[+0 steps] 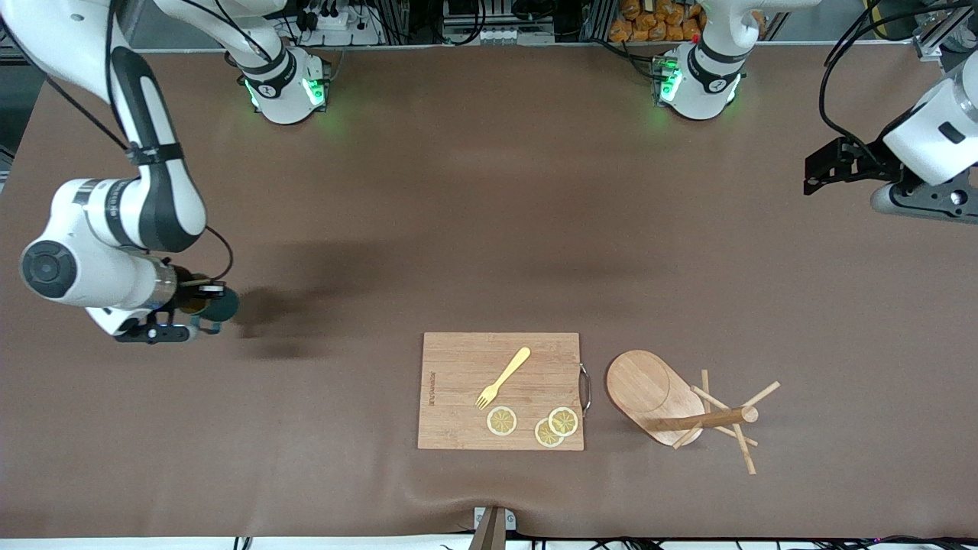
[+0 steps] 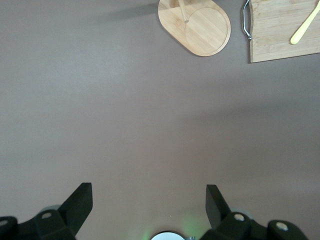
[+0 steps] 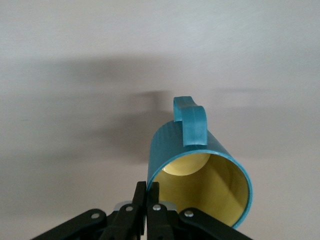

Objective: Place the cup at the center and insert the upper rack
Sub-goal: 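Carry the held mug with the right gripper toward the table center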

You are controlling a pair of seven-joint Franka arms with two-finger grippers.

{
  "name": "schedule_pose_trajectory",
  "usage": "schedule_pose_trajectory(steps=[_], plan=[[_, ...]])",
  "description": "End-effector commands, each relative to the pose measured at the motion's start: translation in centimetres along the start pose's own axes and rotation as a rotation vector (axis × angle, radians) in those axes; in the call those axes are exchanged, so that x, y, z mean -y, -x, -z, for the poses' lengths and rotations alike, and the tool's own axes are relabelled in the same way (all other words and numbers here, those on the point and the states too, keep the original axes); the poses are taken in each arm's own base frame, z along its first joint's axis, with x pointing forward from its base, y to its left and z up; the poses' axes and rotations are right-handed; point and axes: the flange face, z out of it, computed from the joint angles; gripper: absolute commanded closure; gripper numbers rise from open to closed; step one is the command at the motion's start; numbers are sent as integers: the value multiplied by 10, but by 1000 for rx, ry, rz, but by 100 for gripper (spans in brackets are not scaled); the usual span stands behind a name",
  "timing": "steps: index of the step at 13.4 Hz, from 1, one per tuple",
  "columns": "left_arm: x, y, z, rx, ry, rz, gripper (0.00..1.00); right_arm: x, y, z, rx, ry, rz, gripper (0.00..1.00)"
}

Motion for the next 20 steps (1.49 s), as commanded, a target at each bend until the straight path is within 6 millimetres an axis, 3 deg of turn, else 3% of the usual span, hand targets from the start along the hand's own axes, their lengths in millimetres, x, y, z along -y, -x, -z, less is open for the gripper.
schedule_pose_trajectory(steps=[1,4,8,16,20], plan=[[3,-2,6,-12,5,12,0,48,13,5,21,-50,-87,100],[2,-3,5,-12,-3,7,0,118,29,5,37,-53,-210,100],[6,-2,5,-12,-5,4,0,196,57,-1,76,-91,-361,100],[2,-3,6,-13,0,9,0,390,155,-28,44,-133,-736,100],[3,-3,4,-10,-3,8,0,448,176,-38,87,-185,-971,100]])
